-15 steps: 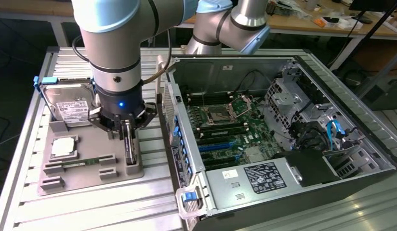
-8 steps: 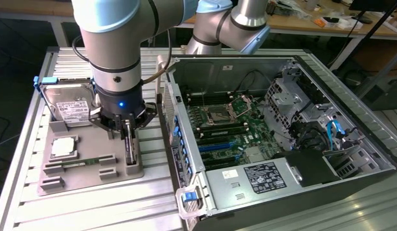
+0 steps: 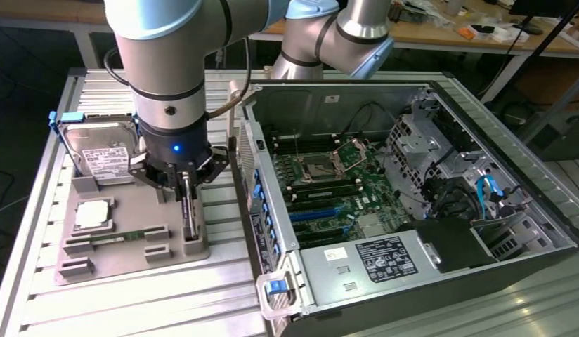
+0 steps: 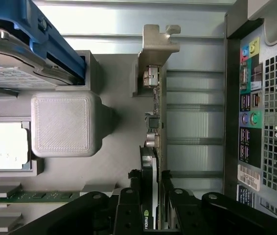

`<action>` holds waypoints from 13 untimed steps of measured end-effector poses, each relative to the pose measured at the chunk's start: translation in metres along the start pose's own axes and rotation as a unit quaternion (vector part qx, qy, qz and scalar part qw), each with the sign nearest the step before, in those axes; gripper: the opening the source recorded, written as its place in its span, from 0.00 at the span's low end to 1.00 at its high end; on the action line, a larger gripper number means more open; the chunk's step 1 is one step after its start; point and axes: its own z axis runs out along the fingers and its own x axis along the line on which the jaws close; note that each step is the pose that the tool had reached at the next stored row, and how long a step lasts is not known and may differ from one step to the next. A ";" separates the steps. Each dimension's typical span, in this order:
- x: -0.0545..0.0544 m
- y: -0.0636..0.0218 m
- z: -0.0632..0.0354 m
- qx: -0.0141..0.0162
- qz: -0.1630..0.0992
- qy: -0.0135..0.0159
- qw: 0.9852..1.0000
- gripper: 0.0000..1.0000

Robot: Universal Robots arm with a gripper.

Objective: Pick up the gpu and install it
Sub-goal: 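Pick up the gpu and move the gpu toward the slot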

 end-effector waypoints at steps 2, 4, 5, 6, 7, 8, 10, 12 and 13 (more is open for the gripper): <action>0.000 0.0003 -0.0059 0.000 0.000 0.000 1.000 0.27; 0.000 0.0006 -0.0115 0.000 0.000 -0.001 1.000 0.27; 0.000 0.0007 -0.0144 0.000 0.000 -0.001 1.000 0.27; 0.000 0.0008 -0.0168 0.000 0.000 -0.001 1.000 0.27; 0.000 0.0010 -0.0192 0.000 0.000 -0.001 1.000 0.27; 0.000 0.0011 -0.0218 0.000 0.000 -0.002 1.000 0.27; -0.001 0.0013 -0.0267 0.000 0.000 -0.002 1.000 0.27; -0.001 0.0016 -0.0323 0.000 0.000 -0.002 1.000 0.27; -0.001 0.0017 -0.0354 0.000 0.000 -0.002 1.000 0.27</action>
